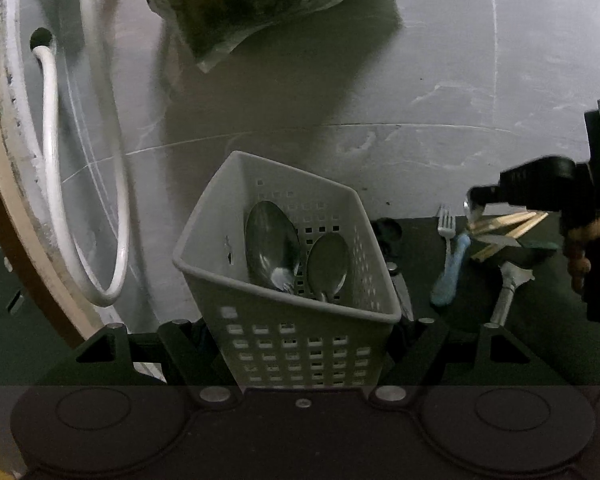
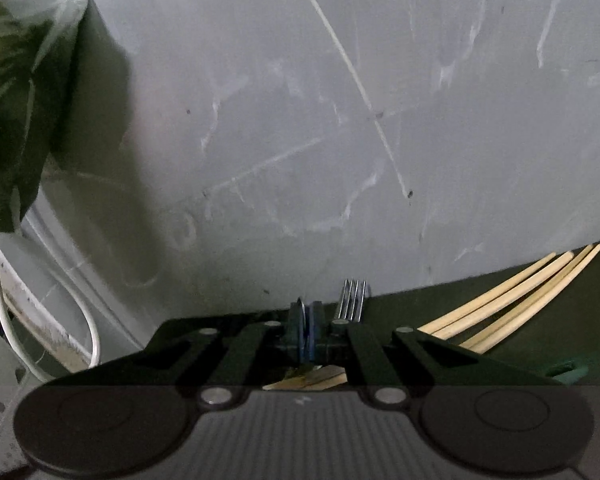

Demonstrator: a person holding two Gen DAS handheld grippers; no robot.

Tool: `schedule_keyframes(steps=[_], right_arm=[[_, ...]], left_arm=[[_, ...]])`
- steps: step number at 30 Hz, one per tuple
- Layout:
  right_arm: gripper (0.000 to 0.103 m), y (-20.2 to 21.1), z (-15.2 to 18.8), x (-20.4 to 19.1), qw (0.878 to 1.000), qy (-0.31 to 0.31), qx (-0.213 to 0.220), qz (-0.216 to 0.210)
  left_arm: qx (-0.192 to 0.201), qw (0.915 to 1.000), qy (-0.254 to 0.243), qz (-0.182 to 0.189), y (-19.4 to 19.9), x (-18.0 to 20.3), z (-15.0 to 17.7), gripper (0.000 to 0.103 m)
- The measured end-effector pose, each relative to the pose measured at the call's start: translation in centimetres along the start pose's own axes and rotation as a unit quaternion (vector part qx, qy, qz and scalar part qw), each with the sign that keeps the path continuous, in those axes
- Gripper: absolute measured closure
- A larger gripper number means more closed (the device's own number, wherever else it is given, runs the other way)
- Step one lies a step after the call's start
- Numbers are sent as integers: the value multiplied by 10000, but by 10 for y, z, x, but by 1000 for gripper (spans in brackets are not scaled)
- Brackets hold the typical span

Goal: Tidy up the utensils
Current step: 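Carry the blue-handled utensil over the holder and open the right tool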

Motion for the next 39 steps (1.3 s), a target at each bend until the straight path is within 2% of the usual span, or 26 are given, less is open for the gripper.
schedule_keyframes(steps=[5,11,17,20,24,28,33,39], right_arm=[[100,27,-19,-15,9992,-37,391,33],[100,59,-43,-53,9967,58,810,-81],[100,112,-72,-118,9891,338,1289,-632],[100,131,-74,-155,9843,584,1375,-940],[100,144,-64,-198,9774,1082,1367,-1198],[100,148,-42,-237,9651,1948,1283,-1192],[100,144,-8,-264,9528,2580,1009,-1245],[100,138,25,-269,9481,2825,588,-1335]], left_arm=[[35,9997,-129,195,0,-3,1,25],[78,9988,-271,407,0,-6,1,25],[138,9974,-385,599,5,-8,5,25],[159,9966,-442,680,7,-8,7,25],[179,9957,-501,762,11,-8,9,25],[201,9951,-533,805,14,-8,11,25],[213,9947,-552,841,16,-9,13,25],[214,9947,-553,841,17,-8,13,25]])
Point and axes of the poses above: each gripper's, at about its wrist camera, not at the fingertips, and y roughly against the way its jaws point, x to its right, z to its underside, the point moved 10 cm from there along -y, roughly the way its jaws point, and after that the axes turned 5 degrees about y, right-handed, at the moved point
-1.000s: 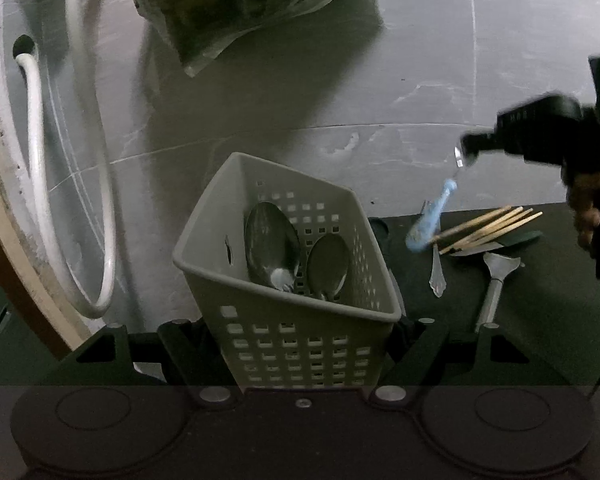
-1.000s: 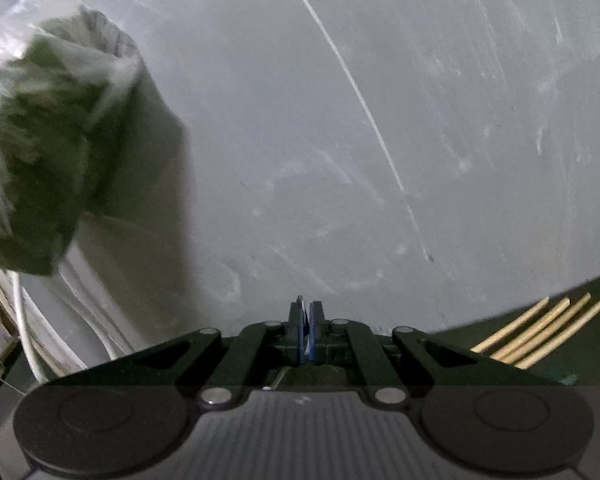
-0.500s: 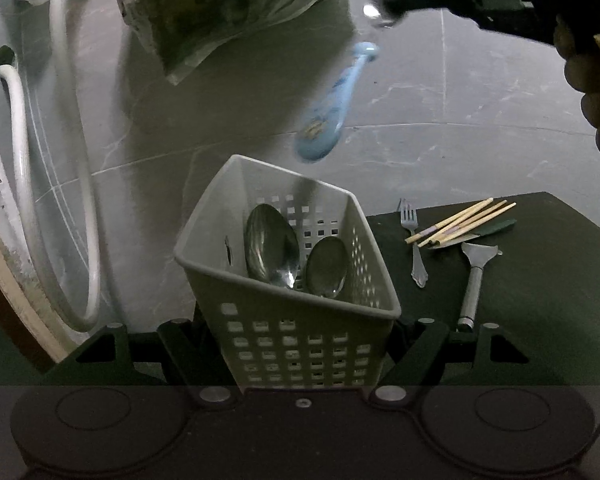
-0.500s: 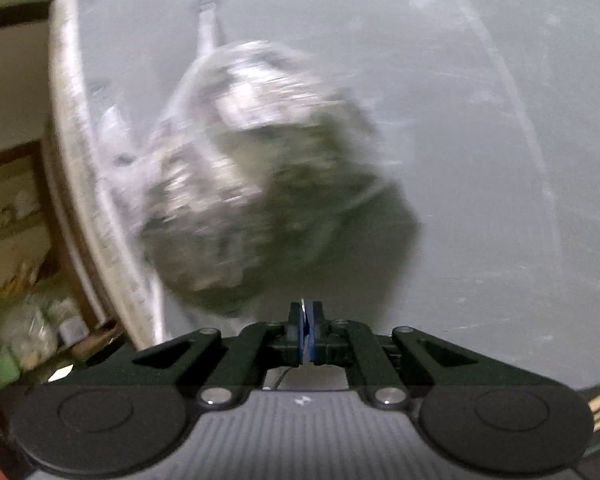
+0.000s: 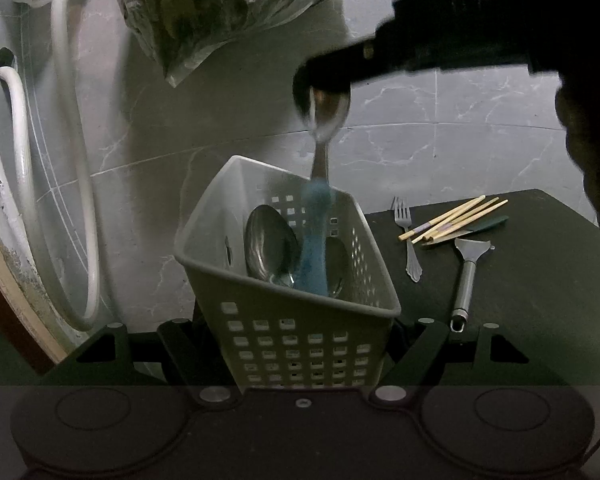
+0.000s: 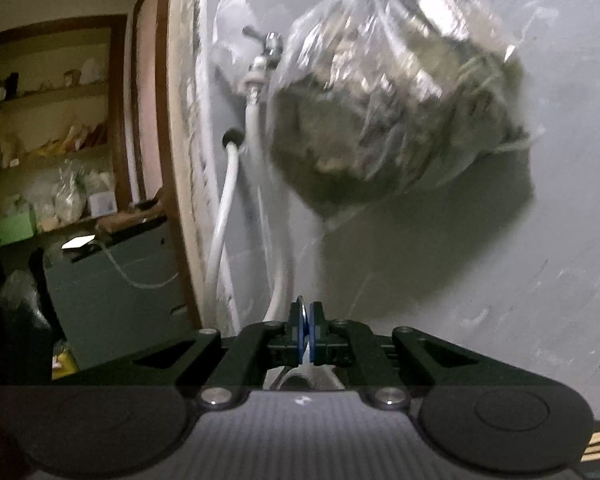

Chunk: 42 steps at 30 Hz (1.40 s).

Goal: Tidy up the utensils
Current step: 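Carry the blue-handled utensil over the holder and open the right tool, then return the right tool to the pile and grasp a silver fork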

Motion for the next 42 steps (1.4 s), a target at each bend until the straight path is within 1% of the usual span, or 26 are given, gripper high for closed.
schedule_keyframes(steps=[4,9,12,14,15,16,18,20,22,23,25,26,28,31,33,36,39,42], right_arm=[[99,-3,14,-4,9998,36,-192,-57],[99,-9,22,-6,9994,120,-315,-87],[97,-12,25,-6,9990,144,-403,-131],[94,-13,27,-6,9988,140,-443,-172],[88,-13,27,-5,9988,145,-433,-194],[77,-13,26,-5,9988,150,-423,-210],[64,-10,24,-1,9991,131,-357,-200],[58,-4,20,7,9997,32,-220,-142],[46,2,15,20,9999,-81,-100,7],[42,6,14,27,9999,-120,-61,103],[27,13,13,43,9992,-190,-10,338],[23,17,14,53,9986,-238,1,465],[12,25,18,72,9969,-351,-16,699],[4,34,31,98,9928,-530,-137,1067],[2,41,44,114,9888,-670,-254,1307],[1,50,69,136,9816,-910,-509,1602],[1,56,97,154,9736,-1177,-817,1779],[1,58,120,165,9699,-1348,-996,1767]], left_arm=[[0,10000,-3,3,0,0,0,25],[-5,10000,3,-14,0,0,0,25],[-19,10000,15,-35,0,0,0,25],[-32,10000,21,-52,0,0,0,25],[-45,10000,23,-60,-1,1,0,25],[-51,9999,26,-85,-1,1,0,25],[-60,9999,38,-108,0,1,0,25],[-72,9999,54,-136,0,1,-1,25],[-82,9998,77,-176,0,1,0,25],[-89,9997,89,-197,0,1,0,25],[-106,9996,121,-251,0,0,0,25],[-112,9995,133,-276,0,0,0,25],[-129,9992,160,-336,1,-1,0,25],[-169,9987,210,-422,0,-3,-1,25],[-202,9984,230,-480,0,-4,-2,25],[-258,9976,251,-588,-3,-4,-3,24],[-308,9965,294,-723,-5,-4,-5,24],[-355,9951,353,-855,-7,-3,-7,24]])
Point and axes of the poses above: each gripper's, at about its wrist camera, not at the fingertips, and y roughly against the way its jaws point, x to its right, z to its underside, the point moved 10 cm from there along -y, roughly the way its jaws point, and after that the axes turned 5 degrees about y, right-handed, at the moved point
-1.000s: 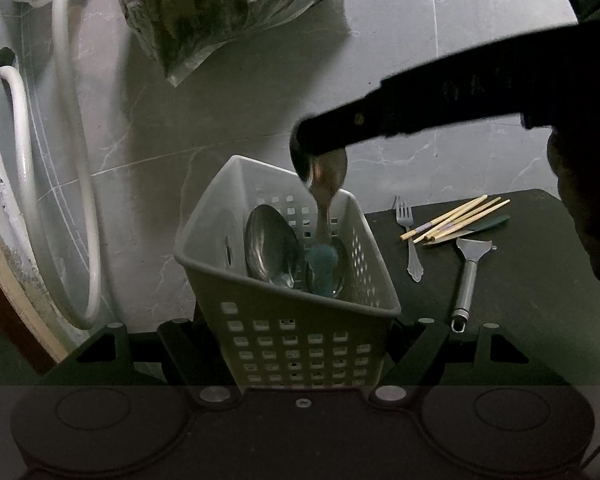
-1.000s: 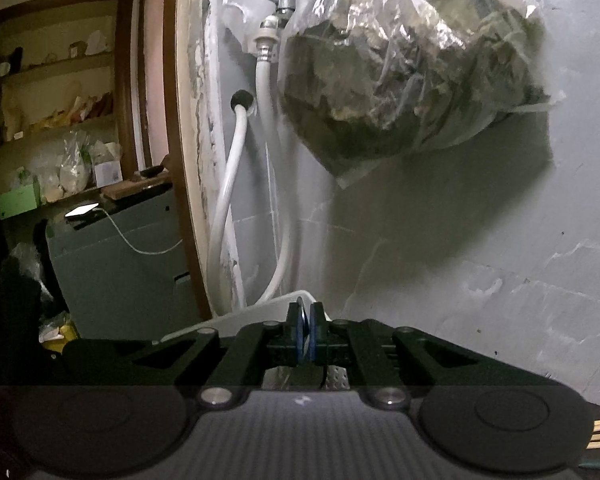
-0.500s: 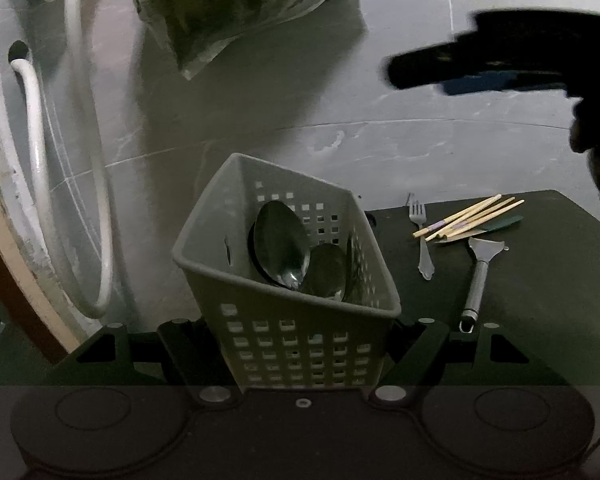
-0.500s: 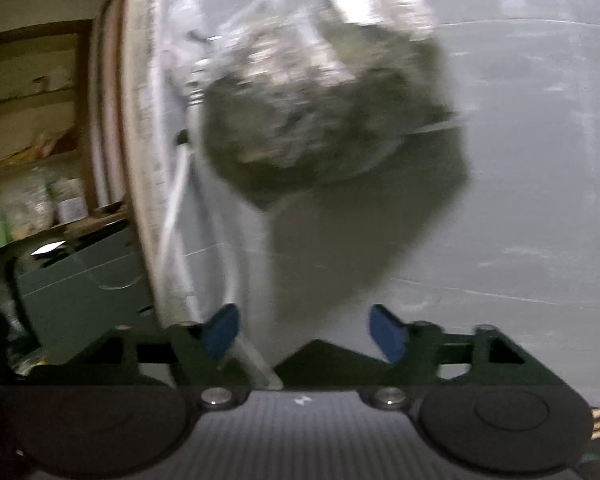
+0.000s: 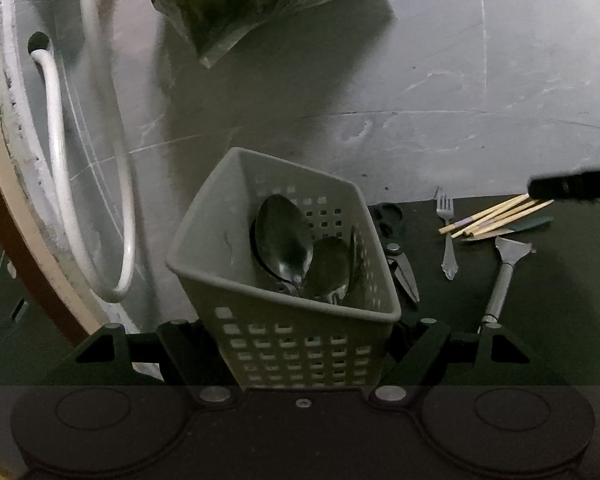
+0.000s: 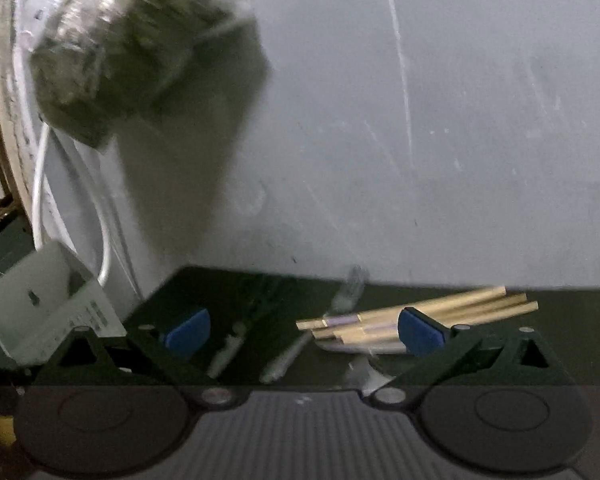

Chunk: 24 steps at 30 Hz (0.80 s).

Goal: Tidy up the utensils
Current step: 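Return the right tool to the pile and grasp a silver fork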

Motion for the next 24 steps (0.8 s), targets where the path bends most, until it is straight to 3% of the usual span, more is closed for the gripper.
schedule_keyframes(steps=[5,11,18,24], right_arm=[[1,-22,19,24,9994,-101,-188,-268],[1,-86,6,48,9978,78,-370,-553],[1,-153,-6,67,9956,-7,-572,-748],[1,-180,-1,65,9934,50,-740,-877]], left_arm=[[-56,9997,137,-215,-3,5,-3,23],[-43,9987,147,-491,-6,16,-5,23],[-76,9981,257,-554,-8,20,-5,23],[-74,9977,309,-602,-10,21,-5,23]])
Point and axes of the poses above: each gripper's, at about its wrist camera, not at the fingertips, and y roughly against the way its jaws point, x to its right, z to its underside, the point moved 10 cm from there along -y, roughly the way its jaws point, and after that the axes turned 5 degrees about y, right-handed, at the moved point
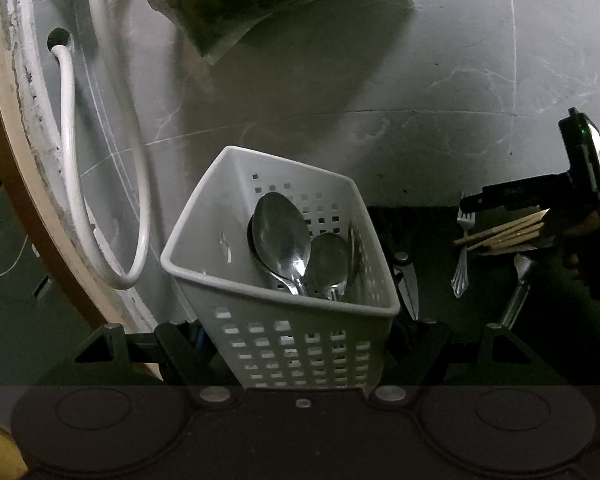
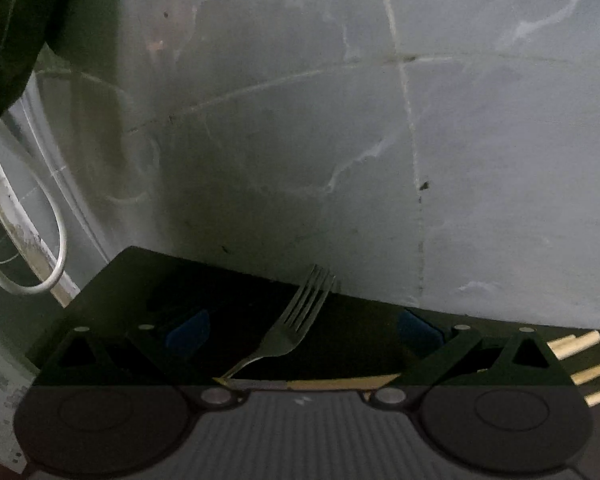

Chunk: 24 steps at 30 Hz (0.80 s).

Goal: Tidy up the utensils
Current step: 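Return the right tool to the pile and grasp a silver fork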

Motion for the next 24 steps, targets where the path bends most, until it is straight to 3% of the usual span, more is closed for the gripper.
schedule_keyframes(steps=[5,14,18,20,22,24], right_arm=[[1,-10,1,0,9999,-79,-70,-133],[11,-16,-5,3,9993,-147,-50,-334],[31,-19,-5,-2,9995,-11,-44,-297],[48,-19,-6,0,9996,-14,-30,-263],[75,-19,-8,5,9998,-79,-11,-172],[78,-20,-8,9,9994,-272,20,-217]], left_arm=[[-5,10000,21,-25,0,0,1,23],[1,10000,29,-34,0,0,0,23],[3,10000,14,-26,0,0,0,23],[3,10000,15,-25,0,0,0,23],[6,10000,9,-9,-1,0,0,23],[26,10000,-5,4,0,0,0,23]])
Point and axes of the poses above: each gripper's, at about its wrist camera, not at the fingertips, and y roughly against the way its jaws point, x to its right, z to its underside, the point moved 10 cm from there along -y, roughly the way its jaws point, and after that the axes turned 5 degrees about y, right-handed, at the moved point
